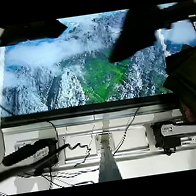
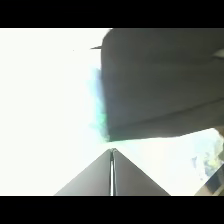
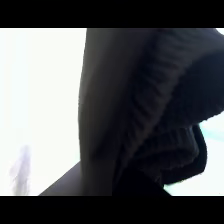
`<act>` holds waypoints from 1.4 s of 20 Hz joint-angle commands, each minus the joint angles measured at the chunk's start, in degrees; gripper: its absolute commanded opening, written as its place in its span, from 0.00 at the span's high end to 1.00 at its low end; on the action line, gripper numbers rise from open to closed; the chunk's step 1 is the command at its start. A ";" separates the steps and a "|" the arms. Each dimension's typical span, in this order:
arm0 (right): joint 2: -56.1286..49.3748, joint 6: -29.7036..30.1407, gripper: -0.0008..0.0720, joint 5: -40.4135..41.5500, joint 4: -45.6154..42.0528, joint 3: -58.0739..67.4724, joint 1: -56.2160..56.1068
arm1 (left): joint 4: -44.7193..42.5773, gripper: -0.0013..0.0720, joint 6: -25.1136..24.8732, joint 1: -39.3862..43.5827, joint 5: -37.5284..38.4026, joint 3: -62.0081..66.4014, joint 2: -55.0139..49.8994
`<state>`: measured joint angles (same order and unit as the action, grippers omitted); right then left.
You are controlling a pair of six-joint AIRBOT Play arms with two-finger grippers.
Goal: Fold the clothes and pants, and hang the long-sleeved shirts on hangers.
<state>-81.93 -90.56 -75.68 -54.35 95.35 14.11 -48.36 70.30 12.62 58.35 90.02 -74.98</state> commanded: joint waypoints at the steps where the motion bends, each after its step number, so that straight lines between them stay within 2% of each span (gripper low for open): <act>1: 13.79 -6.49 0.97 -11.34 -14.21 0.07 13.03 | 0.00 0.96 -0.11 -0.35 0.17 -0.02 6.27; 4: 22.56 -6.40 0.97 -20.81 -28.76 0.07 26.86 | -0.02 0.96 -0.11 -0.68 -0.24 -0.02 10.29; 6: 25.99 -5.81 0.97 -24.70 -34.80 0.04 37.09 | 0.02 0.96 -0.09 -0.70 -0.20 -0.02 12.17; 10: 28.52 -7.63 0.97 -28.30 -35.43 0.04 55.69 | 0.02 0.96 -0.09 -0.70 -0.20 -0.02 14.36; 12: 28.52 -8.94 0.97 -28.35 -35.17 -0.68 60.35 | 0.00 0.96 -0.07 -0.70 -0.20 -0.02 14.38; 13: 28.52 -9.64 0.85 -27.93 -35.17 -1.25 61.16 | 0.00 0.96 -0.07 -0.70 -0.20 -0.02 14.38; 15: 28.52 -10.49 0.20 -26.40 -34.99 -2.56 61.24 | 0.00 0.96 -0.09 -0.70 -0.20 -0.02 14.38; 16: 28.52 -10.49 0.11 -25.92 -34.82 -3.13 61.24 | 0.00 0.96 -0.07 -0.70 -0.20 -0.02 14.38; 20: 27.82 -10.58 0.15 -23.50 -34.40 -3.56 61.24 | 0.00 0.96 -0.09 -0.70 -0.20 -0.02 14.38; 21: 27.45 -10.71 0.25 -23.12 -33.73 -3.56 61.22 | 0.00 0.96 -0.09 -0.70 -0.20 -0.02 14.38; 22: 26.93 -10.82 0.43 -22.64 -32.39 -3.56 61.11 | 0.02 0.96 -0.07 -0.70 -0.22 -0.02 14.38; 23: 26.53 -10.80 0.56 -21.92 -30.69 -3.56 60.67 | 0.02 0.96 -0.07 -0.70 -0.22 -0.02 14.38; 24: 26.25 -10.75 0.86 -21.11 -28.02 -3.56 59.91 | 0.00 0.96 -0.07 -0.70 -0.20 -0.02 14.38; 25: 26.10 -10.71 0.97 -20.26 -25.03 -3.56 58.90 | 0.02 0.96 -0.09 -0.70 -0.22 -0.02 14.38; 28: 26.03 -8.04 0.97 -18.67 -16.26 -3.56 52.48 | 0.00 0.96 -0.07 -0.70 -0.22 -0.02 14.38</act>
<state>-55.61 -100.62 -96.25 -78.81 91.83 70.91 -48.34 70.24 11.99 58.15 90.02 -60.64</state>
